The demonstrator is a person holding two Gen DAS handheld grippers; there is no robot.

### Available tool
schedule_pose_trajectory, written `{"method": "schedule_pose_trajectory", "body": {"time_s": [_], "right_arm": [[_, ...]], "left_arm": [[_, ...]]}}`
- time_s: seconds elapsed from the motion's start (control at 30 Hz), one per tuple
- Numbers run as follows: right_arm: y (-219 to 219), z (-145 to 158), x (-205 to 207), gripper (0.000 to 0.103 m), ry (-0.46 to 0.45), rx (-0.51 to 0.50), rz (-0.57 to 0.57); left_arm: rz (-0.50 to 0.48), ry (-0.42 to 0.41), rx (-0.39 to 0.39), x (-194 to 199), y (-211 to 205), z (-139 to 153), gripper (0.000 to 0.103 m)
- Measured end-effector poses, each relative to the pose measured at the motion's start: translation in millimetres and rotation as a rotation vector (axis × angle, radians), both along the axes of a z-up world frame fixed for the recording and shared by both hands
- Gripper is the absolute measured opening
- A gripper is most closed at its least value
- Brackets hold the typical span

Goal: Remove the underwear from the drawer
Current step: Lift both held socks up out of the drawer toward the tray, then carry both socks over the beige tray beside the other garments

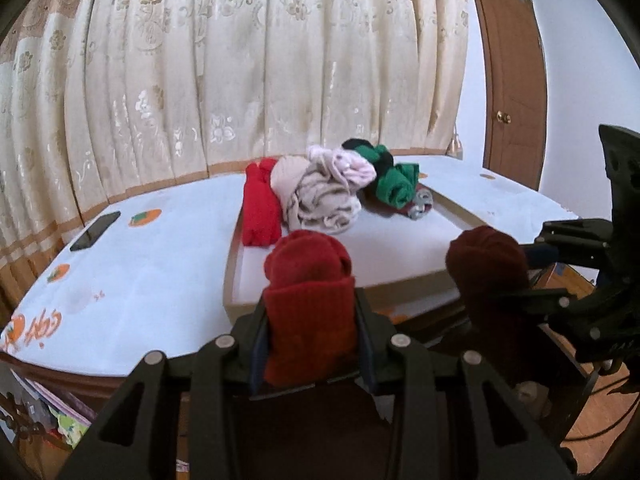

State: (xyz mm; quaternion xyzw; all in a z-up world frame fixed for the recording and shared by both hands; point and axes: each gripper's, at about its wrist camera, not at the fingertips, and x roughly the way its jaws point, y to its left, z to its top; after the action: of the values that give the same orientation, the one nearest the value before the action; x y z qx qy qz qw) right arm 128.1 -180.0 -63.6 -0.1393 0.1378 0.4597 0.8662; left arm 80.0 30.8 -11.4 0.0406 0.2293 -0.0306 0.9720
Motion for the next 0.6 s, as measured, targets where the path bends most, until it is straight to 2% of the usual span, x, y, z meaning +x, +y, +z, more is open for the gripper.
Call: {"method": "schedule_pose_trajectory", "body": {"time_s": [0.43, 0.6], "right_arm": [[21.3, 38.2, 33.3, 0.041, 0.048, 0.063, -0.015], [25.5, 46.9, 50.6, 0.041, 0.088, 0.091, -0.027]], "left_arm": [[-0.023, -0.024, 0.053, 34.5, 0.3, 34.2, 0.036], [-0.027, -0.012, 0.036, 50.4, 4.8, 41.5, 0.036]]}}
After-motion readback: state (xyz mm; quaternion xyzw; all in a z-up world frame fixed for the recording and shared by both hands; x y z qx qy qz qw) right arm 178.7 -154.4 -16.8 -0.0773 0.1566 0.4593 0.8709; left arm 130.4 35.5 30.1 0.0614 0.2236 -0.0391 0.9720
